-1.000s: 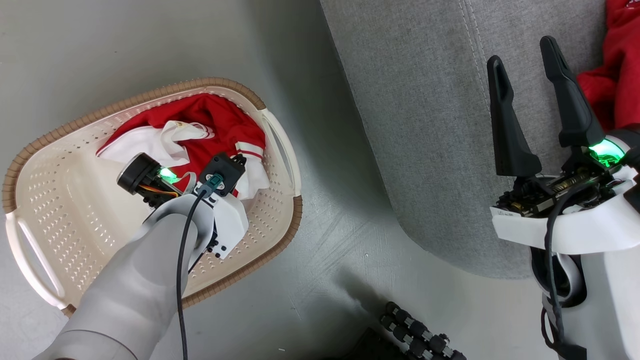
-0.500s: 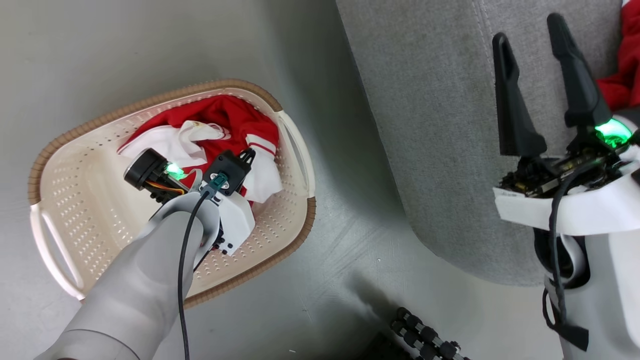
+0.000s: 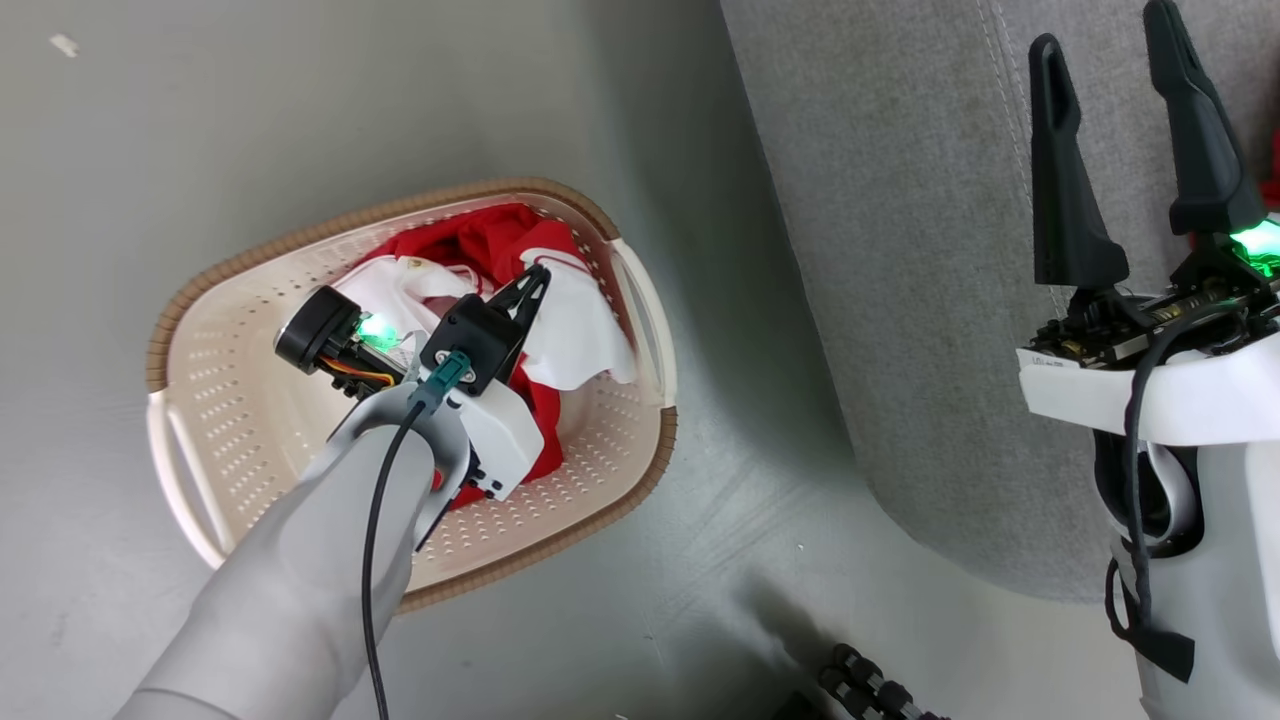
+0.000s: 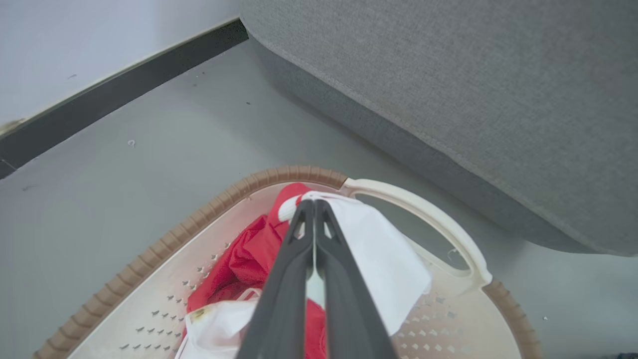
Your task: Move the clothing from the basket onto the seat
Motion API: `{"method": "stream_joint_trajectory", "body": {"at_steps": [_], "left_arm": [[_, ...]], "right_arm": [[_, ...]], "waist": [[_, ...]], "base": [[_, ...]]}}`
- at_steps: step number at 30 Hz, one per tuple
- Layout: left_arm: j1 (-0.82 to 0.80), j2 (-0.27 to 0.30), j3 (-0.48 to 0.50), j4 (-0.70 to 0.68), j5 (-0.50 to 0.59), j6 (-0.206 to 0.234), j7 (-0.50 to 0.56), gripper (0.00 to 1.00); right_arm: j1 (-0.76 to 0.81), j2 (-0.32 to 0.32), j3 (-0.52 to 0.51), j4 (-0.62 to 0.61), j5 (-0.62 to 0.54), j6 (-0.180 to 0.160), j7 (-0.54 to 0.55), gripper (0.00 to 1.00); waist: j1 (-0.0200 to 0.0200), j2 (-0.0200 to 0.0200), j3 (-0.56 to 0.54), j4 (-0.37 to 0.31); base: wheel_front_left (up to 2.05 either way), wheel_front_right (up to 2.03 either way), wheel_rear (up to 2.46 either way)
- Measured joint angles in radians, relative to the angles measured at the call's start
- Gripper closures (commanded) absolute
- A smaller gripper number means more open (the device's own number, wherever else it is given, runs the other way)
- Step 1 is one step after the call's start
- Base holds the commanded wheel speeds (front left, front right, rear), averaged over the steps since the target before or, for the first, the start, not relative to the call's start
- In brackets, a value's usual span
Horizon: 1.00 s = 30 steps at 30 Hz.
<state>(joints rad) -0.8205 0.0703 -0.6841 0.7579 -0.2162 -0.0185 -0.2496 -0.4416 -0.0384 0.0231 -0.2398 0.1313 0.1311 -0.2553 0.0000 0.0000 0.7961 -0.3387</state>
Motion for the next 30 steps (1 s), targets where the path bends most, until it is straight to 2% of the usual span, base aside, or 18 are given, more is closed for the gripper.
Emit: {"method": "stream_joint_trajectory", "body": {"at_steps": [11,30], "left_arm": [[0.126,0.058,0.056,-0.263,-0.002,0.040,0.000,1.00],[0.377,0.095,0.128,-0.629,0.020,0.106,-0.003,1.00]], "right_arm": [[-0.018,-0.002,-0.016,0.026,-0.057,0.000,0.000,0.00],[-0.015,-0.007,-0.027,0.062,-0.115,0.000,0.000,0.00]], "waist": [[0.0000,0.0000,-0.067,0.062],[0.0000,0.0000,-0.239,0.185]], "base": [[0.00,0.00,0.00],[0.00,0.00,0.00]]}}
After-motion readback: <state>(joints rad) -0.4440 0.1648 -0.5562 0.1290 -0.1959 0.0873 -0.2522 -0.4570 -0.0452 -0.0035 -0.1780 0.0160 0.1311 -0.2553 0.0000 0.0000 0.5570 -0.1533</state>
